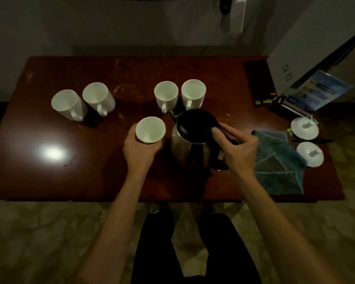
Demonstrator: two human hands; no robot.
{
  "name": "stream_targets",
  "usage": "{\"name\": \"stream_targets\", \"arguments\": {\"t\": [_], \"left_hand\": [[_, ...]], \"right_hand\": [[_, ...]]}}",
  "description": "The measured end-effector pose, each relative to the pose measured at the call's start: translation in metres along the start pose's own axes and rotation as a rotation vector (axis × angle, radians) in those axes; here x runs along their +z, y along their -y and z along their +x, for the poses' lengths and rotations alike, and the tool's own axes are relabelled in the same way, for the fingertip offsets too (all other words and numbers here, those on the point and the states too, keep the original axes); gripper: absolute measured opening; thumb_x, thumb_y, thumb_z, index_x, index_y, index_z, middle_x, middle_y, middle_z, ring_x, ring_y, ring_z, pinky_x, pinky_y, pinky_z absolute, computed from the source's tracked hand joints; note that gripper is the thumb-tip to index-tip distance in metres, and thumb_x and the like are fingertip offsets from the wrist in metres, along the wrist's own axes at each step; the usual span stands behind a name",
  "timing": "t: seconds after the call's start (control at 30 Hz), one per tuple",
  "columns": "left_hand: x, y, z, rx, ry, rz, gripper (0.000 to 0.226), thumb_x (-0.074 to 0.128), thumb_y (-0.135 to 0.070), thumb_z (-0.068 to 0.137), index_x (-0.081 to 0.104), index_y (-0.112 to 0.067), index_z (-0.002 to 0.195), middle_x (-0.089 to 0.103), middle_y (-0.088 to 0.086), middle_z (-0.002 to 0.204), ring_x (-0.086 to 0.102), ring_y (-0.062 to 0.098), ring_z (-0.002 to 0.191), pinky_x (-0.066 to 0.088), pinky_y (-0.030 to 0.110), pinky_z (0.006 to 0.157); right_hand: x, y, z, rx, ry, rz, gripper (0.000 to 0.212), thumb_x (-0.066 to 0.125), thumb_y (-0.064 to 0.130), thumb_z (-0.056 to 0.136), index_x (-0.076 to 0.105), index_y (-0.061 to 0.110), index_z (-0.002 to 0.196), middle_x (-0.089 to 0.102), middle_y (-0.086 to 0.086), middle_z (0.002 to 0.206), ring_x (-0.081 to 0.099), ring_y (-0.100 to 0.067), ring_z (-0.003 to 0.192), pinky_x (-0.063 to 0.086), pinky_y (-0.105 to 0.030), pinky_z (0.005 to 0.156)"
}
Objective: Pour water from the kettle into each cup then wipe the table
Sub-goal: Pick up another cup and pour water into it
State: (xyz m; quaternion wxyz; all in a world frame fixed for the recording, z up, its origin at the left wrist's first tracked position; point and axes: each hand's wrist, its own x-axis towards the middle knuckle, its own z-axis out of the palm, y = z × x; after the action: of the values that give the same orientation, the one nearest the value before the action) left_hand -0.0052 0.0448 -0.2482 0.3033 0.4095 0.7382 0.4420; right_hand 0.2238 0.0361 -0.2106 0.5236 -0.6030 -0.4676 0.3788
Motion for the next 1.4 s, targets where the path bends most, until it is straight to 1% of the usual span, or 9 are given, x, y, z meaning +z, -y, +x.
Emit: {"name": "stream_targets", "arguments": {"t": [0.2,0.5,0.67,0.9,1.03,1.1,1.17,1.3,1.4], "left_hand": [[0.010,0.027,0.019,-0.071,-0.065,0.026,0.075,0.089,-0.025,0.064,0.057,-0.020,0.131,0.064,-0.003,0.124,0.058,0.016,0.115,0.050,0.042,0.101],[0.023,0.018,0.051,-0.078,-0.156,-0.007,0.073,0.089,-0.023,0.063,0.056,-0.022,0.127,0.057,-0.016,0.110,0.054,0.007,0.107,0.041,0.023,0.089],[0.034,0.013,0.083,-0.087,-0.164,-0.020,0.074,0.089,-0.036,0.059,0.055,-0.023,0.124,0.062,-0.008,0.118,0.058,0.015,0.111,0.046,0.030,0.093],[0.050,0.005,0.117,-0.146,-0.214,-0.031,0.088,0.090,-0.029,0.060,0.047,-0.018,0.137,0.057,0.004,0.133,0.051,0.024,0.125,0.046,0.038,0.102],[0.055,0.006,0.125,-0.135,-0.226,-0.049,0.089,0.091,-0.029,0.059,0.046,-0.017,0.135,0.057,0.003,0.132,0.052,0.023,0.125,0.046,0.038,0.103],[0.057,0.004,0.127,-0.134,-0.222,-0.054,0.087,0.090,-0.028,0.062,0.045,-0.017,0.135,0.056,0.004,0.134,0.051,0.022,0.125,0.043,0.033,0.101],[0.058,0.000,0.133,-0.140,-0.210,-0.041,0.086,0.090,-0.029,0.062,0.045,-0.017,0.134,0.055,0.004,0.135,0.051,0.023,0.125,0.043,0.034,0.100],[0.060,-0.002,0.139,-0.156,-0.210,-0.035,0.085,0.090,-0.030,0.061,0.046,-0.019,0.133,0.056,0.003,0.134,0.053,0.024,0.125,0.045,0.038,0.099],[0.060,-0.001,0.136,-0.149,-0.193,-0.019,0.085,0.088,-0.031,0.065,0.043,-0.020,0.136,0.054,0.002,0.136,0.051,0.025,0.126,0.043,0.039,0.097]], "right_hand": [[0.010,-0.016,-0.001,-0.037,-0.002,-0.053,0.042,0.079,0.012,0.085,0.069,-0.001,0.123,0.073,0.001,0.115,0.073,-0.003,0.103,0.058,-0.022,0.088],[0.015,-0.015,-0.004,-0.014,-0.011,0.031,0.057,0.075,0.029,0.080,0.066,-0.001,0.127,0.070,0.006,0.117,0.071,0.000,0.104,0.056,-0.017,0.089],[0.016,-0.017,-0.003,-0.014,-0.020,0.044,0.056,0.075,0.029,0.081,0.066,-0.001,0.127,0.072,0.001,0.117,0.072,-0.003,0.105,0.057,-0.019,0.089],[0.016,-0.021,-0.003,-0.051,-0.024,0.033,0.056,0.076,0.028,0.081,0.065,-0.004,0.125,0.068,0.011,0.115,0.069,0.009,0.100,0.053,-0.010,0.084],[0.016,-0.023,-0.003,-0.046,-0.029,0.002,0.056,0.078,0.034,0.082,0.066,0.002,0.125,0.072,0.003,0.114,0.071,0.006,0.094,0.055,-0.011,0.078],[0.018,-0.022,-0.004,-0.036,-0.022,0.020,0.056,0.081,0.032,0.080,0.067,0.002,0.125,0.075,-0.007,0.106,0.069,0.009,0.074,0.052,-0.008,0.066],[0.019,-0.024,-0.004,-0.024,-0.025,0.057,0.056,0.074,0.027,0.078,0.066,-0.002,0.125,0.075,-0.002,0.090,0.062,0.012,0.059,0.046,-0.004,0.058],[0.020,-0.029,-0.003,0.018,-0.050,0.049,0.052,0.078,0.023,0.080,0.067,-0.001,0.125,0.072,0.025,0.074,0.061,0.012,0.057,0.046,-0.005,0.058],[0.022,-0.029,-0.004,0.017,-0.061,0.058,0.053,0.074,0.024,0.078,0.066,0.000,0.126,0.069,0.030,0.067,0.061,0.011,0.056,0.045,-0.004,0.057]]}}
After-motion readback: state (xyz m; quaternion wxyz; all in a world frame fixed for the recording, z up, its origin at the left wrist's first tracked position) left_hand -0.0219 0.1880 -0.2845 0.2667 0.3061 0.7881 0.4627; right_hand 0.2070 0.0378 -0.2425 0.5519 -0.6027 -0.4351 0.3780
